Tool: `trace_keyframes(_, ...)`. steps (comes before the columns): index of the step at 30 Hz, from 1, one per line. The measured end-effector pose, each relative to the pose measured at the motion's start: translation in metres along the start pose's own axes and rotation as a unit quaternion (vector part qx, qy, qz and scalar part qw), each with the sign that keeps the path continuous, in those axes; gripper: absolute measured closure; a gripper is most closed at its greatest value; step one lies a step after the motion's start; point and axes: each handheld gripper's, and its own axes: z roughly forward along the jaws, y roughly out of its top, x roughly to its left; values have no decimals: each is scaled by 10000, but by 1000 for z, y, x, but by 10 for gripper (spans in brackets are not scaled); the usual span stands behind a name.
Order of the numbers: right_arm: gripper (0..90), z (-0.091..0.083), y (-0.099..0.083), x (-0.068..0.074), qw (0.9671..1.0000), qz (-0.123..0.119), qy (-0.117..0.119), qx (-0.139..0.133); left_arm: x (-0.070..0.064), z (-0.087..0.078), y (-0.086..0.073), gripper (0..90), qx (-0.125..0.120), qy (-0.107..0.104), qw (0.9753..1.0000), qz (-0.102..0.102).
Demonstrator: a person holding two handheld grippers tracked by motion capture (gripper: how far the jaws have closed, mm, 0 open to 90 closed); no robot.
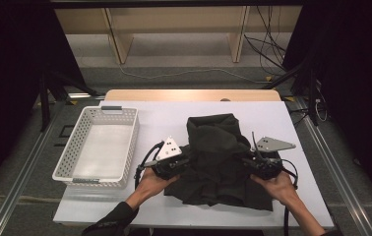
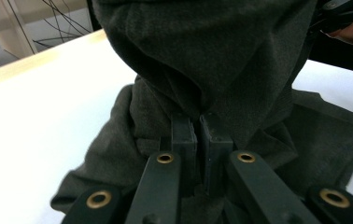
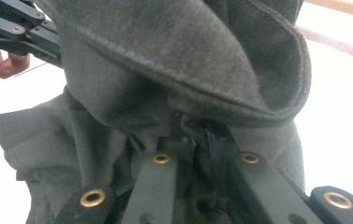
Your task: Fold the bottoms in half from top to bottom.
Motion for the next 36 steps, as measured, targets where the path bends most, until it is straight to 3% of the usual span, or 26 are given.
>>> trace_keyframes(12,846,-4,-12,12,10000,29,81,31,-7,-2,-10,831,-45,-64,9999,-129)
trace_keyframes(24,847,-4,-15,14,9999,39,94,60,-6,0,-4,759,-100,-53,9996,-242)
trace_keyframes(29,847,-4,-15,15,9999,61,89,45,-4,-2,-1,674,-115,-158,9995,-245)
trace_keyframes(32,847,-4,-16,16,9999,51,116,39,-1,-4,5,528,30,-145,9995,-266)
trace_keyframes(35,847,-4,-16,16,9999,78,142,48,6,-6,16,390,422,-157,9981,-415)
trace_keyframes(36,847,-4,-17,16,9998,92,144,51,8,-11,20,366,357,-129,9984,-417)
